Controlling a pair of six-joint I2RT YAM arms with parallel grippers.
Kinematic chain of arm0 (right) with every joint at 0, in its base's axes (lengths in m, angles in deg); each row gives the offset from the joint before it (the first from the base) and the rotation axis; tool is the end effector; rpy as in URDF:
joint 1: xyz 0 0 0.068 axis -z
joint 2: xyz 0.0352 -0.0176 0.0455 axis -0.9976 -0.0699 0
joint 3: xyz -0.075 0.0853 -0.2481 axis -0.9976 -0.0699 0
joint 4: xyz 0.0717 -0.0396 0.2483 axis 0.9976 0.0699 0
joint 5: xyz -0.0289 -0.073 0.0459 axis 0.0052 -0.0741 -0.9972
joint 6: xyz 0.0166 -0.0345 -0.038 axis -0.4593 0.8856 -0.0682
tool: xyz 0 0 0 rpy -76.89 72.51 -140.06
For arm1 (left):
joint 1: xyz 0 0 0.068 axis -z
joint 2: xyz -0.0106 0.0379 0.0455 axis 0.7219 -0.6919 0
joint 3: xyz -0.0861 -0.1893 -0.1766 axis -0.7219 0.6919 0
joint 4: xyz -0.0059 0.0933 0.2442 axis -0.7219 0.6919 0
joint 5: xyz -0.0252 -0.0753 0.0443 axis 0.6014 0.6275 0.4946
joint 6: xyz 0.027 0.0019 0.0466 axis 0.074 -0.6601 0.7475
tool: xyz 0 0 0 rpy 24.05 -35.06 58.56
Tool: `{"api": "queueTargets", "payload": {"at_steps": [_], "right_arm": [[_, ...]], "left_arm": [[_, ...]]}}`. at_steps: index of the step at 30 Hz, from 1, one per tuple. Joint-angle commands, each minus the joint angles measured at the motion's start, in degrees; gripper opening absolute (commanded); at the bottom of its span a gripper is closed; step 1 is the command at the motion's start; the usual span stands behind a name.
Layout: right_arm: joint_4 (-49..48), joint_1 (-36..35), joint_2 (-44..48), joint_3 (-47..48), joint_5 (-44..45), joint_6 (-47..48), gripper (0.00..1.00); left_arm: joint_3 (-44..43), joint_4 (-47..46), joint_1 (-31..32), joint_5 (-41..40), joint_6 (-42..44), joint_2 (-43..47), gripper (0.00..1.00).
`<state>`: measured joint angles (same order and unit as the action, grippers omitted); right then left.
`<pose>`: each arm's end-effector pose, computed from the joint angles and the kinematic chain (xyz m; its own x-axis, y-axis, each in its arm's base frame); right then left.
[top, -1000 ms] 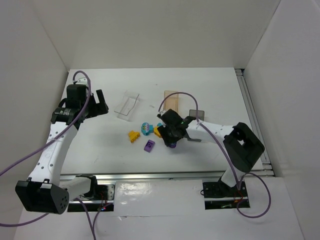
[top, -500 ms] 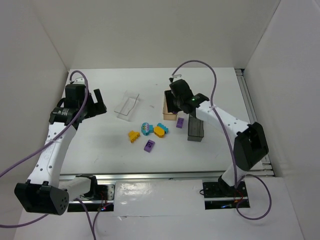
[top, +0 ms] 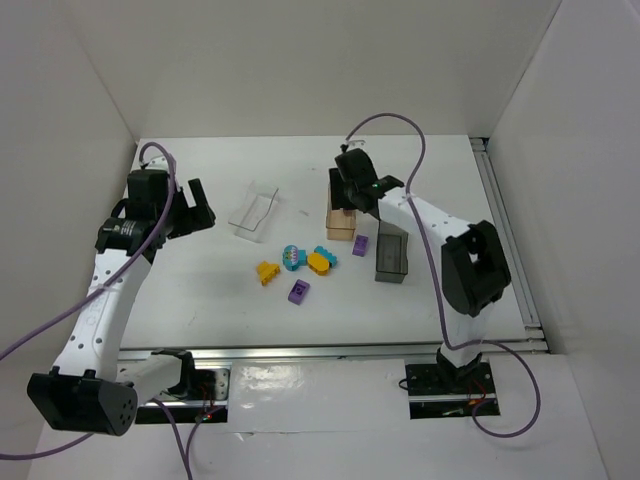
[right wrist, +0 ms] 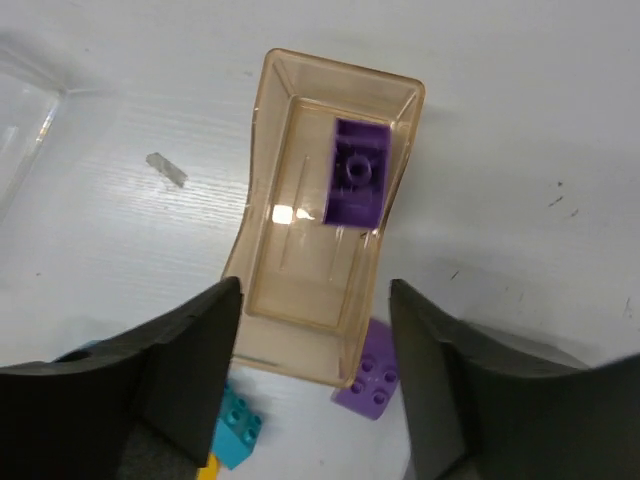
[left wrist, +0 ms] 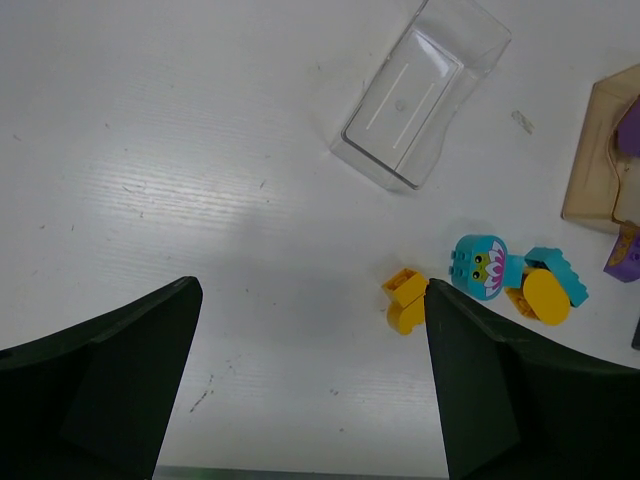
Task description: Sort the legos into containers by color
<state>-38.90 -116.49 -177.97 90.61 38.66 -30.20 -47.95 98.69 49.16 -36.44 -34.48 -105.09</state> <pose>0.3747 0.2097 0.2561 -0.6642 -0.1047 -0.7401 -0.1618 0.9868 0.0056 0.2283 -0.0082 0.3637 -0.5323 -0.3577 -0.7673 -0.2554 0.9320 -0.2574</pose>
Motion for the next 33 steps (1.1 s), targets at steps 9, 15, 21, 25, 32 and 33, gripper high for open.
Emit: {"api": "queueTargets", "payload": {"at_steps": [9,15,21,25,32,33], "right_arm": [[-7.5,-7.3,20.4,-26.7,3.2,-15.1,0.74],[-6.7,-7.3,15.1,-28.5,5.5,-20.5,0.8],[-8.8,-7.3,10.8,-28.5,7.6,-21.6,0.73],[-6.8,-5.0,6.7,-25.5,8.7,-22.2,0.76],[-7.4,-4.5,3.6,-24.9,11.9,-23.6,0.66],[-7.4,-4.5,3.6,-24.9,12.6,-23.6,0.62]], "left_arm": [[0.4,-1.4,0.0,2.2,-1.4,1.3,1.0],[1.8,-1.4,0.0,2.8,-2.0,1.3,1.0],[4.0,-2.0,0.0,2.2,-1.0,1.8,0.99],[4.0,-2.0,0.0,1.6,-0.5,2.4,0.99],[4.0,-2.5,0.0,1.1,0.1,2.4,0.99],[4.0,-2.5,0.0,1.1,0.2,2.4,0.99]]}}
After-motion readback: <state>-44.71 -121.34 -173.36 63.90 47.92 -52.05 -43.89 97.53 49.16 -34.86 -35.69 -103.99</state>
